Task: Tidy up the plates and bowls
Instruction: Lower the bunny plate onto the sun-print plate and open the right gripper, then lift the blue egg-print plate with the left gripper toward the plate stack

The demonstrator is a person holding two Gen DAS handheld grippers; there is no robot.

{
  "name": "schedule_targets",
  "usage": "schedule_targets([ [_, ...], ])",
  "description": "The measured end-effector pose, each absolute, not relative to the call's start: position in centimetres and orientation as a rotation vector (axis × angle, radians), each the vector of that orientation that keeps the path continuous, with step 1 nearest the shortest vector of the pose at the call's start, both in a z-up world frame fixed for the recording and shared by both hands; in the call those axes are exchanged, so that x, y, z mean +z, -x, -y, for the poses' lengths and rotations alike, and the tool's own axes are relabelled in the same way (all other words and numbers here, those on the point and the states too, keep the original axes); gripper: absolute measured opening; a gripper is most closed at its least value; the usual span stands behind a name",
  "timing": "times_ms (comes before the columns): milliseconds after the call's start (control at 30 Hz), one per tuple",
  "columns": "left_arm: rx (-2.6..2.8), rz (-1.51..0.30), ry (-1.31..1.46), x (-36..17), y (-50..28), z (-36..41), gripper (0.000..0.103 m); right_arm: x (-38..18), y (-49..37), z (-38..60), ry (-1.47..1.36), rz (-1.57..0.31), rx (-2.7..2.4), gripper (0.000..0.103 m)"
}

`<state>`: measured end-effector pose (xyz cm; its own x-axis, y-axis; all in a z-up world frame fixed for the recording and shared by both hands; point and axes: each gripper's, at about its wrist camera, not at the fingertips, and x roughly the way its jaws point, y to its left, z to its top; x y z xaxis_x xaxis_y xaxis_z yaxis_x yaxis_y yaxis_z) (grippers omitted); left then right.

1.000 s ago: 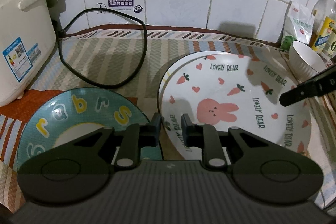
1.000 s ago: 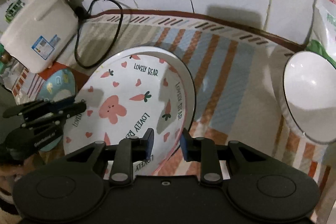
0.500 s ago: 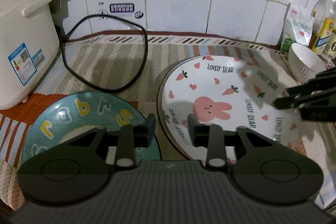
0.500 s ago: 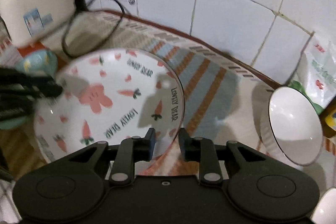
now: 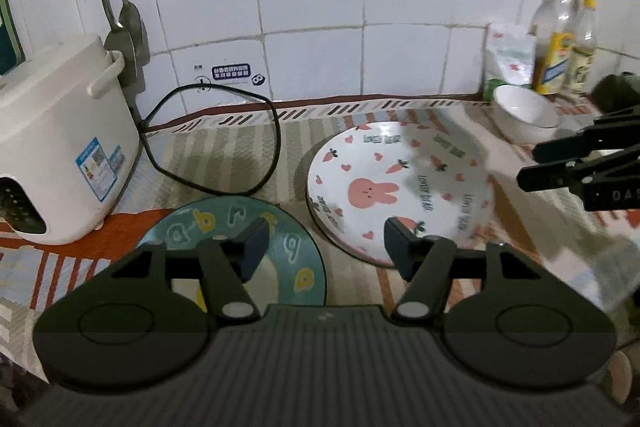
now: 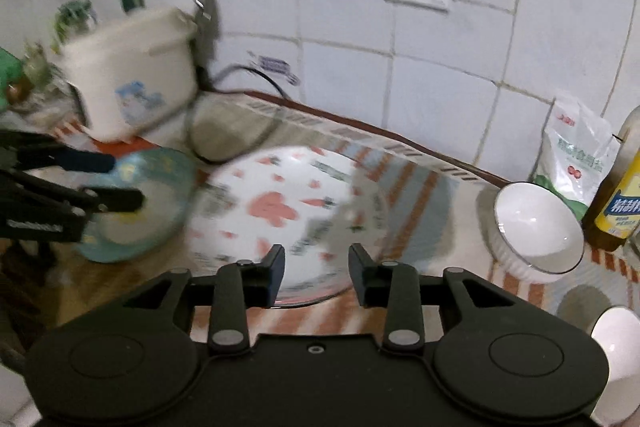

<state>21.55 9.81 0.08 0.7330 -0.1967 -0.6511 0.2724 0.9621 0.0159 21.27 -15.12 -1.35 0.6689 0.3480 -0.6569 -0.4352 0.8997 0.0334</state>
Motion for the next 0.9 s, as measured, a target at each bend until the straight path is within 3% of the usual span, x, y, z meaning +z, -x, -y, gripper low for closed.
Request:
schedule_targets([
  [200,-0.328,-0.715,-0.111,2.5,-18.5,-12.9,0.066,1.1,-18.4,12.5,0.03,-0.78,0.538,0.054],
  [267,-0.344,-0.72,-0.129,3.1,-17.6,-14.1,0.075,1.5,-17.4,11.1,0.014,-0.798,0.571,0.058],
  [333,-0.351,-0.717,-0.148,3.5,-16.8,-15.4,0.078,1.6,-16.8,9.6,0.0,-0.812,0.595,0.062],
  [567,-0.304,-0.729,-0.147,2.5,-16.6,-20.5,0.079,-1.0,-16.0,5.0,-0.039,-0.783,0.652,0.063],
  [700,-0.25,-0.717,-0.144,0.6,-18.1,-23.0,0.072,-3.7,-15.9,3.9,-0.088,-0.692,0.613,0.063],
  [900,-0.199,-0.715,-0.145,-2.5,-21.2,-25.8,0.05,-7.5,-17.4,3.5,-0.086,-0.667,0.514,0.063],
])
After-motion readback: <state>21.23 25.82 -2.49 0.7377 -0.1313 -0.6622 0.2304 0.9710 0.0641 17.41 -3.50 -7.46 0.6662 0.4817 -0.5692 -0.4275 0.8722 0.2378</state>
